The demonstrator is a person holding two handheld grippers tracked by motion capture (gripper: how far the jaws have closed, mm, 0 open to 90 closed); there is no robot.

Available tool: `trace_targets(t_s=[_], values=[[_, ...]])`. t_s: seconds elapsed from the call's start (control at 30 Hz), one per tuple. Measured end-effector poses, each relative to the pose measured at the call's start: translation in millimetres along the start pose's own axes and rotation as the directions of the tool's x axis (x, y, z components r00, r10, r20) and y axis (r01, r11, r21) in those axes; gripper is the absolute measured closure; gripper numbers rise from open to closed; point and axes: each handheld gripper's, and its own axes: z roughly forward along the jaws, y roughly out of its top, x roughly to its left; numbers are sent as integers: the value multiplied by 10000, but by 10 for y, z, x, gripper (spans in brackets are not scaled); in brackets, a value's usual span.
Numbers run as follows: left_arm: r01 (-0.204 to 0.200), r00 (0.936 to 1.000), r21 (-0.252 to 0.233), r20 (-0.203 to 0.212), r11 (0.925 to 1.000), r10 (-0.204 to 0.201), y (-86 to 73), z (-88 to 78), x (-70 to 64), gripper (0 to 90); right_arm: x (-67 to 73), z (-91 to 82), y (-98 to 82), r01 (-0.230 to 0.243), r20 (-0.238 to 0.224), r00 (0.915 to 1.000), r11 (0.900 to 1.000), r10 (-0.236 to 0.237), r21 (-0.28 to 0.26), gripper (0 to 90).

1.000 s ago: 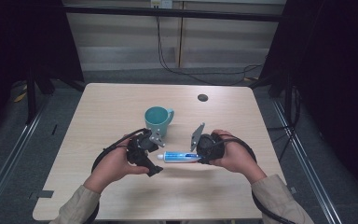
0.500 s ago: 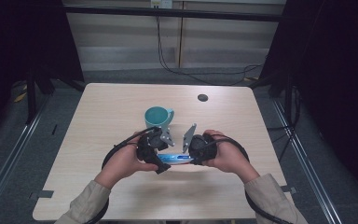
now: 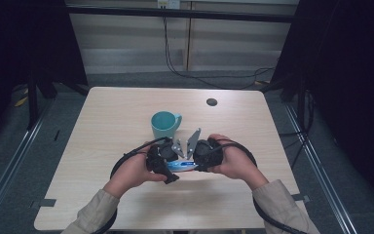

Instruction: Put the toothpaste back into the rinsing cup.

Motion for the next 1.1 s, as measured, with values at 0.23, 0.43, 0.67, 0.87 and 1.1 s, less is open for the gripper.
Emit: trace_targets(t_s=[0.23, 0.43, 0.67, 0.87, 1.1], values=[[205, 9998, 134, -10, 9997, -205, -35, 20, 3, 519, 16, -7, 23, 157, -94, 9998, 9998, -158, -151, 752], [-503, 9987, 572, 59, 9971, 500, -53, 2, 15, 581, 4, -28, 62, 428, -101, 9990, 9983, -432, -383, 749], [-504, 9987, 273, -37, 9984, 505, -83, -11, 20, 549, 8, -52, 75, 571, 13, 9984, 9973, -571, -463, 752], [-454, 9990, 652, 2, 9968, 455, -95, 67, 20, 401, 14, -84, 79, 510, 11, 9987, 9956, -511, -785, 753], [-274, 9996, 828, 69, 9962, 269, -134, 73, 24, 653, 34, -56, 93, 671, 28, 9977, 9943, -671, -833, 697]])
